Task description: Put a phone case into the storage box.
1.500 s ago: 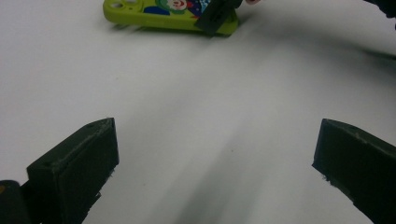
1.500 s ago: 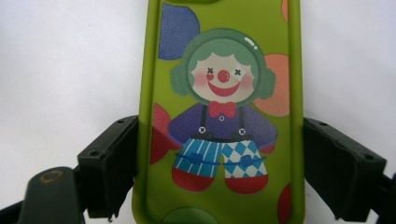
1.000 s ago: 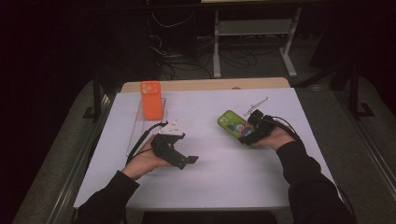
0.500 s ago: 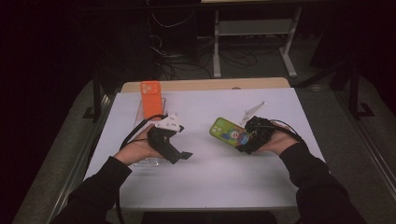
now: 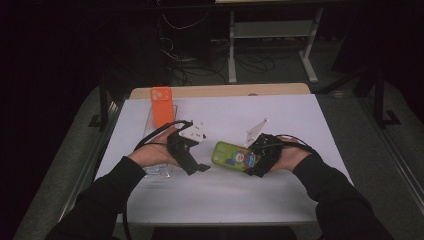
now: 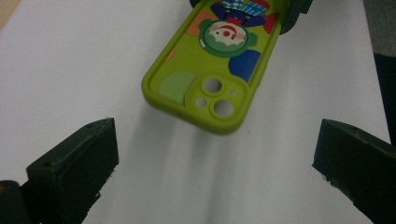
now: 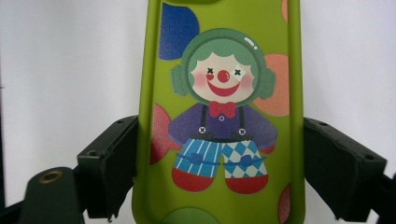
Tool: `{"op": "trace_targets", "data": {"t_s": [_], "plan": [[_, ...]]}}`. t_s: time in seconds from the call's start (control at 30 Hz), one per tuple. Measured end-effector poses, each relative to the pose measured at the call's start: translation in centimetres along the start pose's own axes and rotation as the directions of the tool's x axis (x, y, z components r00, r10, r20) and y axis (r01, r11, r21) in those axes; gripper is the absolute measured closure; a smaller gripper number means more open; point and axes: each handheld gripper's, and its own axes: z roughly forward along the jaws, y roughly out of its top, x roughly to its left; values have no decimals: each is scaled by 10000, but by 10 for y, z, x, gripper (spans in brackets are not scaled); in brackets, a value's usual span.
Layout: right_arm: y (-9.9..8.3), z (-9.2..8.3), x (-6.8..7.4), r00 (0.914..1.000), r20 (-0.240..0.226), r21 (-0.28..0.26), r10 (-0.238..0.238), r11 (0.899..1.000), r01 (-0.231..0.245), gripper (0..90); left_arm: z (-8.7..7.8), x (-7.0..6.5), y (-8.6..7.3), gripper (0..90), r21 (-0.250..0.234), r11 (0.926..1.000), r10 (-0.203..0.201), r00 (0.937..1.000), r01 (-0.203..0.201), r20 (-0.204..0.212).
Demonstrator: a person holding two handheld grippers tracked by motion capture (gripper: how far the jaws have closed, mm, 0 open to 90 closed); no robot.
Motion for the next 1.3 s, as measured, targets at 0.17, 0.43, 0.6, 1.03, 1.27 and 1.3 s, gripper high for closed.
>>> {"op": "trace_targets", "data": {"t_s": [0.17, 0.43, 0.6, 1.03, 1.27, 1.3], "plan": [[10, 0, 6, 9985, -282, 1, -468, 9989, 468, 152, 7, -2, 3, 0, 135, 9995, 276, 9992, -280, 287], [26, 3, 16, 9919, -681, 11, -1075, 9942, 1078, 152, 17, -8, 7, 0, 511, 9954, 775, 9942, -814, 752], [35, 3, 20, 9874, -775, -61, -1381, 9904, 1381, 152, 23, -10, 7, 0, 790, 9923, 875, 9915, -953, 967], [47, 2, 20, 9821, -949, -155, -1626, 9867, 1619, 152, 30, -13, 9, 46, 959, 9892, 985, 9875, -1107, 1230], [47, 2, 20, 9819, -933, -113, -1648, 9863, 1645, 152, 29, -12, 8, 127, 911, 9891, 1034, 9860, -1158, 1310], [46, 2, 20, 9820, -936, -111, -1643, 9864, 1640, 152, 29, -12, 8, 128, 912, 9891, 1025, 9857, -1153, 1340]]}}
